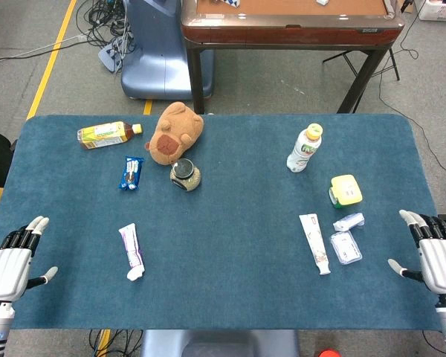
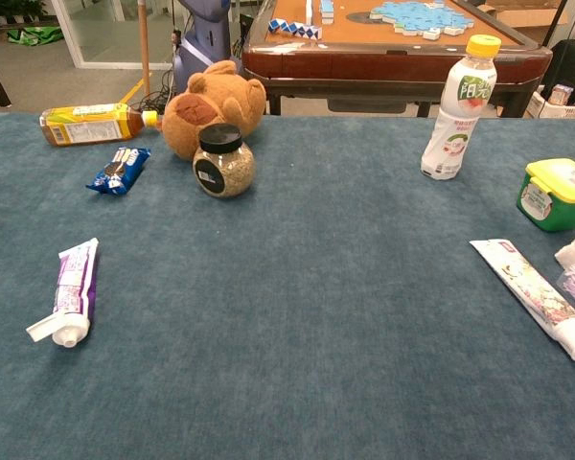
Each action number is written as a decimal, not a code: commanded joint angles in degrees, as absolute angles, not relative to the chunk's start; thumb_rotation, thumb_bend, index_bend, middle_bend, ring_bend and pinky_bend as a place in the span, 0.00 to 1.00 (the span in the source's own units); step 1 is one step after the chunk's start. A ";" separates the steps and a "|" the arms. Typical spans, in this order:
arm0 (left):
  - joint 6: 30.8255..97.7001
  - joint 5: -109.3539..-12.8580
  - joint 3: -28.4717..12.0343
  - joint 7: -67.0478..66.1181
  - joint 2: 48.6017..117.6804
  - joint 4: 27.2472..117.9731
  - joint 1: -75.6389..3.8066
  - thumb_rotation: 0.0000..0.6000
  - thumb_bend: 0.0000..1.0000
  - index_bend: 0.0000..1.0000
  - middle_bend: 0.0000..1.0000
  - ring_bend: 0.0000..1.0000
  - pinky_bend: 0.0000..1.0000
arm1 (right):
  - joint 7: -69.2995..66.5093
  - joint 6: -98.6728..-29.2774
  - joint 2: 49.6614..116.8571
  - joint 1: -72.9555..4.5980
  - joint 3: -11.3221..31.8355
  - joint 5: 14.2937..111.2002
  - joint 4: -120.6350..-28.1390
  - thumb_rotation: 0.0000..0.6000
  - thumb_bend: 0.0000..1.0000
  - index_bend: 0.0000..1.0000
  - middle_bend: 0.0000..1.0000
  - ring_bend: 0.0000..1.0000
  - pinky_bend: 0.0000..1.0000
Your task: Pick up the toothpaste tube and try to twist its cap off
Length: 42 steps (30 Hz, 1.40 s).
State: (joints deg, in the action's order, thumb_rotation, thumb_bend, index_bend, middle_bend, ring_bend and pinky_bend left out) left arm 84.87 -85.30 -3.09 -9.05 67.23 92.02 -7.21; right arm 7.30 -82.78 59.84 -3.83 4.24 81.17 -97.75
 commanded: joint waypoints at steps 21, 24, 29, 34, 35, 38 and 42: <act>66.86 -90.36 -0.11 0.20 62.27 89.66 -17.75 0.51 0.14 0.38 0.40 0.35 0.22 | 7.74 -85.40 53.62 -7.86 9.34 85.73 -102.35 1.00 0.00 0.10 0.17 0.12 0.11; 63.75 -90.91 0.77 -0.44 62.57 89.77 -19.44 0.48 0.14 0.37 0.40 0.33 0.22 | 7.85 -85.80 53.20 -7.83 9.35 86.04 -102.89 1.00 0.00 0.10 0.17 0.12 0.11; 60.77 -89.91 1.35 -3.45 63.85 90.44 -20.88 0.34 0.14 0.37 0.39 0.32 0.22 | 7.82 -86.88 52.75 -7.15 9.11 85.96 -103.59 1.00 0.00 0.10 0.17 0.12 0.11; 57.27 -87.46 1.89 -7.14 64.79 92.34 -22.05 0.14 0.14 0.36 0.39 0.32 0.22 | 7.42 -87.79 52.67 -6.38 8.75 85.78 -103.44 1.00 0.00 0.10 0.17 0.12 0.11; 56.21 -86.94 2.09 -7.99 64.89 93.00 -22.47 0.12 0.14 0.36 0.39 0.32 0.22 | 7.32 -87.93 52.59 -6.21 8.64 85.77 -103.47 1.00 0.00 0.10 0.17 0.12 0.11; 54.08 -86.24 2.44 -9.09 65.48 94.47 -23.56 0.09 0.14 0.36 0.39 0.32 0.22 | 7.05 -88.48 52.52 -5.79 8.41 85.92 -103.50 1.00 0.00 0.10 0.17 0.12 0.11; 52.51 -86.13 2.62 -10.06 66.64 95.60 -24.85 0.08 0.14 0.36 0.39 0.32 0.22 | 6.45 -89.15 52.45 -5.21 8.08 86.13 -103.37 1.00 0.00 0.10 0.17 0.12 0.11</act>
State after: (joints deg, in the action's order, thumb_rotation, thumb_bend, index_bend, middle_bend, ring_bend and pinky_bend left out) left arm 52.77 -86.25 2.53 -9.82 66.38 95.35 -24.59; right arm 6.51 -89.10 52.48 -5.27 8.13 86.10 -103.41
